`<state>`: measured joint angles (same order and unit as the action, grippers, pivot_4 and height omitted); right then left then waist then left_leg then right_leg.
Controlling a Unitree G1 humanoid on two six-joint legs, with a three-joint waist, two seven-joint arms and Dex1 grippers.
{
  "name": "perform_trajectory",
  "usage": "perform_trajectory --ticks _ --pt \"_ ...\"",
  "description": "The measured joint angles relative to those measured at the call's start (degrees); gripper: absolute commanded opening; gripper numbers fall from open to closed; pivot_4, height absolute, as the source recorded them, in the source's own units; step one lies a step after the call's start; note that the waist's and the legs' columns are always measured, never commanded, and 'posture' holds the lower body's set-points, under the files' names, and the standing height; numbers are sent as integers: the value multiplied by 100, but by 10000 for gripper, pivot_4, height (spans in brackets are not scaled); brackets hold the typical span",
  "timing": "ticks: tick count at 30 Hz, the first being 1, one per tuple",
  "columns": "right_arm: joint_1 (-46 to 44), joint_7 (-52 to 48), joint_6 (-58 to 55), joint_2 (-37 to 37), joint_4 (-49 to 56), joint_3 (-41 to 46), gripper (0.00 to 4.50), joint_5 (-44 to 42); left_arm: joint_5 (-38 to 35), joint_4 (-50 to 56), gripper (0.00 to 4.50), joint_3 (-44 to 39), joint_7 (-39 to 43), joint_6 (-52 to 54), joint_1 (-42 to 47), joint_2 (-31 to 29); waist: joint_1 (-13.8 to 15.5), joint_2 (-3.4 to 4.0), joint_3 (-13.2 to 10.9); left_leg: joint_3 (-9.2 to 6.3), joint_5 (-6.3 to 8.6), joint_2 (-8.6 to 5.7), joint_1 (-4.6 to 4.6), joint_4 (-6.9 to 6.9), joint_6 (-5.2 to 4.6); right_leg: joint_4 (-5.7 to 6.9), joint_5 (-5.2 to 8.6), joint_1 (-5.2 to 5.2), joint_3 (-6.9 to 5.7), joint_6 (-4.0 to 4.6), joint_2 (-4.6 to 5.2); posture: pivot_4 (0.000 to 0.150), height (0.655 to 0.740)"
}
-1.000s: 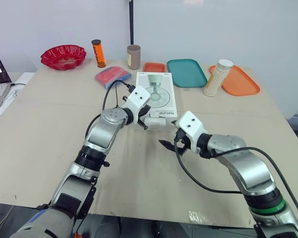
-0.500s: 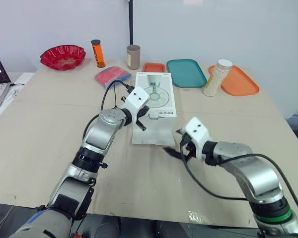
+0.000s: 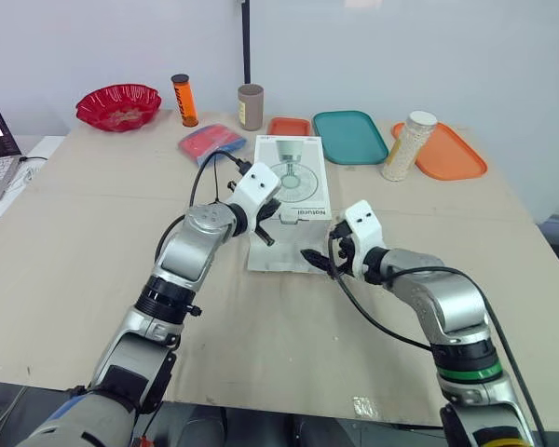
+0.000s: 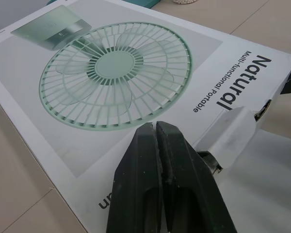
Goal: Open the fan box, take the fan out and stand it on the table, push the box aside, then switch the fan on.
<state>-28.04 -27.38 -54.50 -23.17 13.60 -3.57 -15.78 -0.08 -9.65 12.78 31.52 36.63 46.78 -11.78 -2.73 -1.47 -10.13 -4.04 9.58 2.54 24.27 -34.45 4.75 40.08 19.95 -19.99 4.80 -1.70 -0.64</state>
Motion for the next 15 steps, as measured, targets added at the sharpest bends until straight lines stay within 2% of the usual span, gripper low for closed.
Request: perform_trajectory --ticks 15 --pt "85 59 -470 55 444 141 45000 -313 -2 20 1658 -22 -33 15 -56 11 -3 0 0 0 0 0 0 0 -1 1 0 -1 0 1 -1 1500 7400"
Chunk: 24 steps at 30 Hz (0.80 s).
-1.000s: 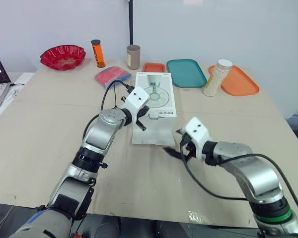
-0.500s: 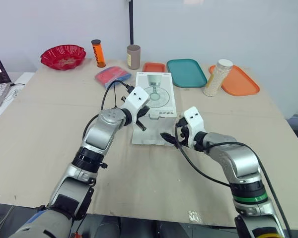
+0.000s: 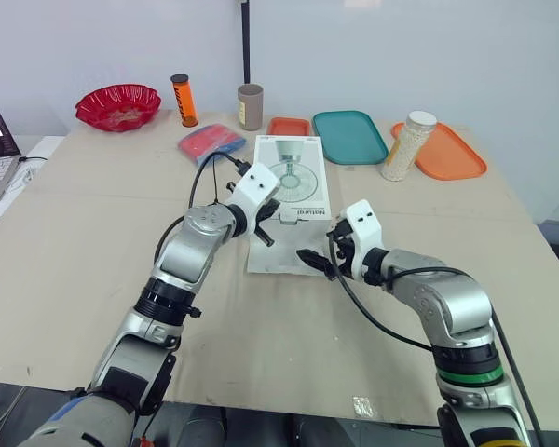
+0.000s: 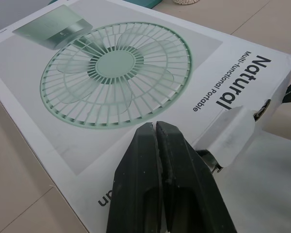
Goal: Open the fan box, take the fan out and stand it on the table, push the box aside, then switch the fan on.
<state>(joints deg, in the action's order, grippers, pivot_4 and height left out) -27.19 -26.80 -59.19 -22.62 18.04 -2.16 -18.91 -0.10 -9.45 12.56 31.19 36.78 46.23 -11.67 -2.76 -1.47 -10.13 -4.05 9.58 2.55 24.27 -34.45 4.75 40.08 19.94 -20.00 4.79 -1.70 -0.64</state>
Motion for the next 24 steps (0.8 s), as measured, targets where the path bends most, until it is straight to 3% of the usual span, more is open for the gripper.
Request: perform_trajectory --ticks 24 --pt "323 -119 -167 -65 767 232 45000 -677 -8 7 1658 -4 -56 1 -38 65 1 0 0 0 0 0 -1 0 0 1 1 0 0 -3 -1 1500 7400"
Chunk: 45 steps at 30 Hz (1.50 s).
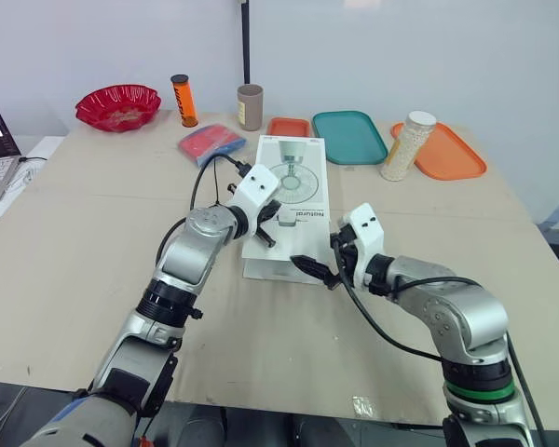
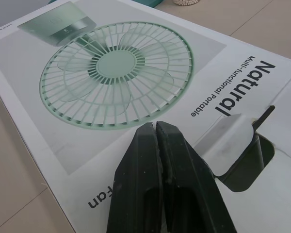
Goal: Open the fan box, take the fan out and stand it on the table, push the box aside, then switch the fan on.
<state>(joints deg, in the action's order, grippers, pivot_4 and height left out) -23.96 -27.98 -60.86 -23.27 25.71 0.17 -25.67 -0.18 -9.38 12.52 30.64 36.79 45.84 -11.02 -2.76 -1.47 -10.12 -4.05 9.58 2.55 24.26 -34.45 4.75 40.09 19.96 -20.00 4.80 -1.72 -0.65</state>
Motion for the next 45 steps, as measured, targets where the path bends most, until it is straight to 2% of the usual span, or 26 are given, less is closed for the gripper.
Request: perform_trajectory --ticks 7,13,17,24,29,32,36,45 --pt "73 -22 0 -22 212 -2 45000 -174 -54 249 1658 -41 81 276 31 -122 -1 0 -1 0 0 0 3 1 0 -1 1 -3 0 -1 0 1500 7400" --pt "74 -31 36 -48 218 -24 45000 -214 -431 413 1658 -794 -34 468 419 -375 1 -3 -13 -2 -1 1 33 0 2 1 -1 -31 -2 3 -1 1500 7400" --pt "30 -58 86 -49 218 -5 45000 -294 -588 924 1658 -1347 -189 468 499 -701 9 -3 -13 -1 -1 -1 41 0 2 -6 -1 -35 -3 2 5 1500 7400" --pt "-620 50 172 167 159 107 45000 -560 -664 1189 1658 -1532 -423 710 -133 -1122 -2 -5 -16 -3 -2 2 40 -1 3 -3 -2 -37 -3 4 3 1500 7400" --pt "-938 115 333 189 -94 197 45000 -519 -677 1304 1658 -1536 -443 762 -301 -1218 14 -9 -18 -7 -3 1 42 -2 4 -3 -3 -38 -9 6 4 1500 7400" --pt "-1258 311 598 204 -1058 -234 45000 21 -777 1471 1658 -1493 -506 816 -306 -1130 18 -10 -18 -6 -2 1 43 -5 4 -3 -4 -37 -8 7 5 1500 7400" --pt "-1726 655 783 333 -2059 -389 45000 544 -907 1476 1658 -1258 -338 845 -276 -1052 15 -10 -18 -5 -3 2 41 -4 4 0 -5 -38 -7 8 3 1500 7400" --pt "-1752 695 631 477 -2075 -201 45000 566 -883 956 1658 -292 304 811 123 -1011 15 -10 -18 -5 -3 1 40 -4 4 2 -6 -37 -9 10 3 1500 7400"
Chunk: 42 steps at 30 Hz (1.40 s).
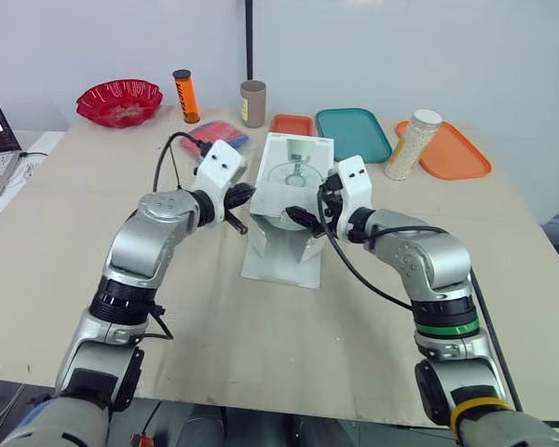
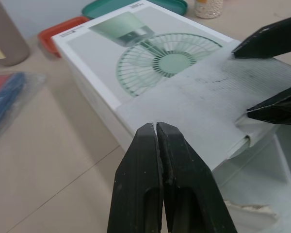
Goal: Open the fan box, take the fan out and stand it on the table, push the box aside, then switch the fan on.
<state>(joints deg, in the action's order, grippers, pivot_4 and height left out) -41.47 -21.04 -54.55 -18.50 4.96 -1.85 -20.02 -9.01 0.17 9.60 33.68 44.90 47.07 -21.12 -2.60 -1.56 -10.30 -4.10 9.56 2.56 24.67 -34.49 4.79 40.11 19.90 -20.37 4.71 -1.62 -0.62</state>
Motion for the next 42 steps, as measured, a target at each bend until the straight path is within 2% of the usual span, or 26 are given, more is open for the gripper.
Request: perform_trajectory --ticks 5,13,14,15,19,21,22,24,36,42 --pt "72 60 -141 5 175 31 45000 4 146 -669 1658 449 225 -232 224 193 0 0 0 0 0 0 0 0 -1 0 0 0 0 0 0 1500 7400" --pt "273 -19 -135 -47 601 13 45000 -22 247 -1026 1658 522 313 -516 343 268 1 2 1 0 0 -1 0 -2 -1 2 0 1 1 0 1 1500 7400" --pt "286 -23 -154 -70 727 4 39786 -34 254 -1048 0 524 312 -526 356 282 2 2 1 0 0 -1 0 -2 -1 2 0 1 0 0 1 1500 7400" --pt "293 -32 -162 -85 803 -5 37025 -48 260 -1059 0 524 311 -538 356 285 2 2 1 0 0 -1 0 -2 -1 2 0 1 0 0 1 1500 7400" --pt "531 -46 -421 -271 1565 -54 19301 -116 298 -1130 0 517 299 -609 369 391 13 2 2 -2 0 -3 1 -3 -1 1 1 3 -1 -1 2 1500 7400" --pt "692 -41 -566 -368 1837 -74 11922 -132 312 -1151 0 510 295 -620 373 421 20 2 2 -2 0 -3 1 -4 -1 1 1 3 -1 -2 2 1500 7400" --pt "805 -22 -707 -456 2059 -94 5382 -162 343 -1166 0 506 293 -631 376 442 21 2 2 -2 0 -3 1 -4 -1 1 1 3 -1 -2 2 1500 7400" --pt "875 16 -834 -489 2228 -110 1617 -172 361 -1208 0 497 293 -642 392 465 15 2 2 -2 0 -3 -1 -4 -1 3 1 3 0 -2 0 1500 7400" --pt "1077 355 -1112 -229 2240 -245 1617 -168 461 -1349 0 451 283 -757 419 655 18 2 2 -3 0 -4 -1 -5 -1 2 1 5 -2 -2 1 1500 7400" --pt "1357 393 -1555 -537 2319 -133 1617 -173 468 -1349 0 441 280 -753 417 683 29 2 3 -4 0 -4 0 -5 -1 1 2 6 -3 -3 2 1500 7400"
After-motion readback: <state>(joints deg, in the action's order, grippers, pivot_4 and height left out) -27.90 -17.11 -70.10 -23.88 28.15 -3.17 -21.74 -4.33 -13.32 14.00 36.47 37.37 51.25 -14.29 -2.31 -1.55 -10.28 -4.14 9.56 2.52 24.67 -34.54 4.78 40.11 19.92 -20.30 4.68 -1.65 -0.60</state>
